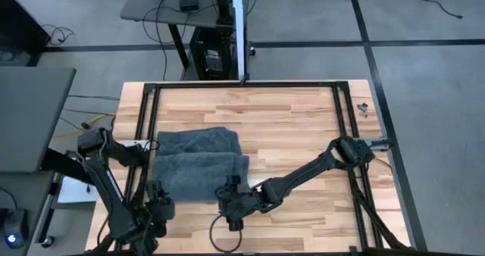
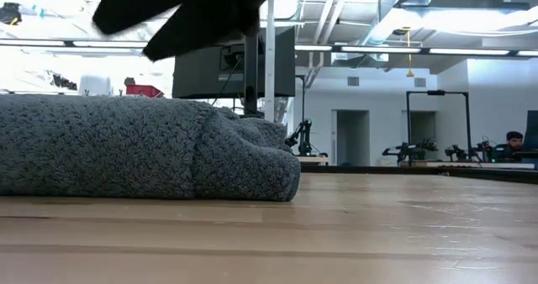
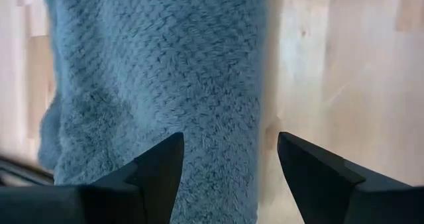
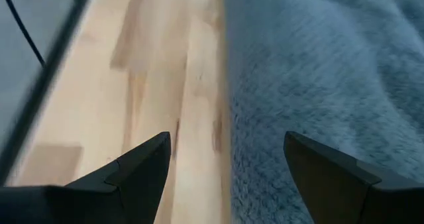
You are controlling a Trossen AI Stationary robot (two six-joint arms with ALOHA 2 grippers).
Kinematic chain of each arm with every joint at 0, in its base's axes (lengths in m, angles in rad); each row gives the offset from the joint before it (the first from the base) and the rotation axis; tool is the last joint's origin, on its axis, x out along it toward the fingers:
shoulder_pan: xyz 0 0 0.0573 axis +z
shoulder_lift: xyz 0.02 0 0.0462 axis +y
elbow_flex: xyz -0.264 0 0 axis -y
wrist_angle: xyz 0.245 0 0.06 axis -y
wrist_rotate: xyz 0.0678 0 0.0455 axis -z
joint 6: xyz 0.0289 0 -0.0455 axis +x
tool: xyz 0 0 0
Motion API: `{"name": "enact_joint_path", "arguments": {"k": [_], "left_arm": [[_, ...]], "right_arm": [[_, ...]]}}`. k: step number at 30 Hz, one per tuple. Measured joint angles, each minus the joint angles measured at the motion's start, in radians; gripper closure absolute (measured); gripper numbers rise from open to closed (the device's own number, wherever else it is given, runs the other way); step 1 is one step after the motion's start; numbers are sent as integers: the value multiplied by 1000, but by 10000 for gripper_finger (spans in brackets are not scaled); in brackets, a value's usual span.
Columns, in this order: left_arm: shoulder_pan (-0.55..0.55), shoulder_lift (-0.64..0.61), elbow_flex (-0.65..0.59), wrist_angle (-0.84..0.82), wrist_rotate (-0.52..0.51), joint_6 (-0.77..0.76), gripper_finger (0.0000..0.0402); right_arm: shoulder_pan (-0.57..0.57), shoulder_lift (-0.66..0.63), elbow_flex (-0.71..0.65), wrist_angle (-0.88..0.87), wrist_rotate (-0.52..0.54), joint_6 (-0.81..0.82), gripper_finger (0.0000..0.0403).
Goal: Roll towel
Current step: Roll the black towel
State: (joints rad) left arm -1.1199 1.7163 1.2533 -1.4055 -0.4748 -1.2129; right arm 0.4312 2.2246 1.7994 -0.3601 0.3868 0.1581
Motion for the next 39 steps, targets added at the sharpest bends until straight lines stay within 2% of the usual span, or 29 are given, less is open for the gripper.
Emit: {"name": "enact_joint_path", "arguments": {"k": [5,13,19,26,30,33,35,37,39], "left_arm": [[-20,52,-23,-40,-22,-107,173],[-22,4,-192,84,4,-214,173],[-3,-27,-339,365,30,-103,173],[51,-34,-437,376,10,-106,173],[70,-38,-478,443,1,-57,180],[81,-39,-492,475,-1,-63,222],[93,-39,-493,493,9,-71,273],[94,-41,-495,518,24,-71,341],[94,-41,-497,536,36,-86,380]], "right_arm": [[-22,48,42,-76,81,-11,117],[-54,68,44,-135,91,-10,117],[-73,107,44,-142,86,-5,117],[-95,139,45,-148,81,4,117],[-106,159,47,-141,21,4,118],[-124,164,48,-156,-90,64,135],[-140,164,47,-159,-165,126,171],[-155,164,47,-158,-221,166,230],[-166,165,46,-147,-294,186,304]]}}
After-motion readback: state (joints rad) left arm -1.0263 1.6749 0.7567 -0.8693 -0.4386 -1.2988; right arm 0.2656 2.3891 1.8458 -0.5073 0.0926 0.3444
